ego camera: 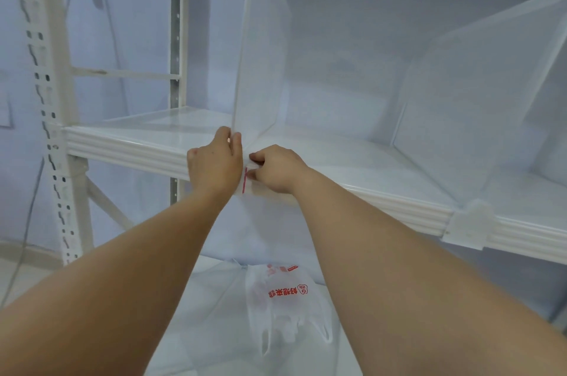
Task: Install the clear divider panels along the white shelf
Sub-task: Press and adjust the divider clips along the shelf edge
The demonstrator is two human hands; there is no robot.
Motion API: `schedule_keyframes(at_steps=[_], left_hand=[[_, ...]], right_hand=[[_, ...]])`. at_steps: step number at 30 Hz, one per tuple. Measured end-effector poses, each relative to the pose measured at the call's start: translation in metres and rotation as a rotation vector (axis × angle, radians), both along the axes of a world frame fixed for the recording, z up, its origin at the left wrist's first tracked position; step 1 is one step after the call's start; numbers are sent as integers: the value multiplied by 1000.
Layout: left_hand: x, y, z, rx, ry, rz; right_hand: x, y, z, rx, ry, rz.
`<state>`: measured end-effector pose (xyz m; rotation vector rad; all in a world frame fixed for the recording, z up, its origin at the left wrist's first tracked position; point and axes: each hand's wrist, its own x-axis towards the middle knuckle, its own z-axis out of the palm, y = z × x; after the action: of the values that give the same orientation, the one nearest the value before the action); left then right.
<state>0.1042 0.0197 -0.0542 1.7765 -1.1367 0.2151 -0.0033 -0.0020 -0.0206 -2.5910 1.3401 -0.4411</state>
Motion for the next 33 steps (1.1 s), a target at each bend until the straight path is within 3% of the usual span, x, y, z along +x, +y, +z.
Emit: schedule_keyframes(at_steps=[7, 13, 33], left_hand=[[-2, -6, 0, -28, -65, 52], [0, -6, 3, 97, -97, 52], [-6, -1, 7, 169, -75, 23]], right_hand=[[-1, 0, -1, 6, -40, 1], [0, 1, -2, 8, -39, -11], [0, -2, -6, -3, -48, -11]])
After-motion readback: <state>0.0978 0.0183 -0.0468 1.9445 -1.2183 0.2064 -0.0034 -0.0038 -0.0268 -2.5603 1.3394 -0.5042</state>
